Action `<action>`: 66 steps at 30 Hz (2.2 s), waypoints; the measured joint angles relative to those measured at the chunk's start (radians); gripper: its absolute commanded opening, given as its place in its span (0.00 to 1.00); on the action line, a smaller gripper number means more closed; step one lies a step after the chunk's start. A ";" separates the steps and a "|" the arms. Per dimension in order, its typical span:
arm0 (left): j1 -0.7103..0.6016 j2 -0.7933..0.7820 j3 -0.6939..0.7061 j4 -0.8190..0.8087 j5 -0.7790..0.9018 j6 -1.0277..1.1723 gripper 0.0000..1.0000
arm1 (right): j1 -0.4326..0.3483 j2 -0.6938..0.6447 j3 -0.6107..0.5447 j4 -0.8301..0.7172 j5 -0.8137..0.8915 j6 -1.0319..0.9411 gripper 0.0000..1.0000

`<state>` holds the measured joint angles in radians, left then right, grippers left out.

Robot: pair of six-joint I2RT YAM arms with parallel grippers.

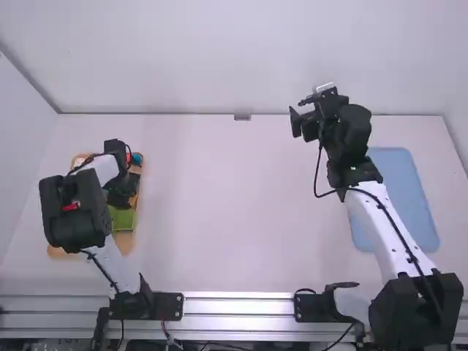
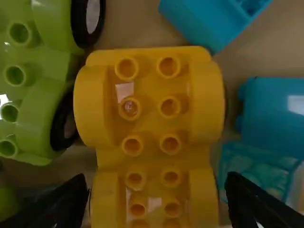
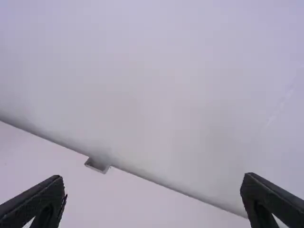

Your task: Assemble lego blocks to make yellow taxi

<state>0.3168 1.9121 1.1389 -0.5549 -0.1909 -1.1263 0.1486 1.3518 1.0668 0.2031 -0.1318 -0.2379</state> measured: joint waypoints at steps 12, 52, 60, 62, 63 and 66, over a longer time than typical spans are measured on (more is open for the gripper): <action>0.000 0.000 -0.002 -0.015 -0.004 0.037 0.40 | 0.000 0.000 0.000 0.004 -0.001 0.001 0.98; -0.736 -0.139 0.221 -0.205 0.434 1.785 0.13 | 0.000 0.000 0.000 -0.062 0.001 0.002 0.98; -0.807 -0.101 0.165 -0.173 0.450 2.041 0.12 | 0.000 0.000 0.000 -0.112 -0.001 0.000 0.99; -0.811 -0.077 0.163 -0.161 0.453 2.061 0.12 | 0.000 0.000 0.000 -0.113 0.000 0.000 0.98; -0.811 -0.060 0.157 -0.148 0.453 2.071 0.12 | 0.000 0.000 0.000 -0.114 0.000 0.000 0.99; -0.811 -0.034 0.135 -0.119 0.450 2.089 0.11 | 0.000 0.000 0.000 -0.114 0.000 0.002 0.98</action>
<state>-0.4938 1.8778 1.2736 -0.6739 0.2588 0.9627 0.1486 1.3518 1.0668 0.0891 -0.1314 -0.2359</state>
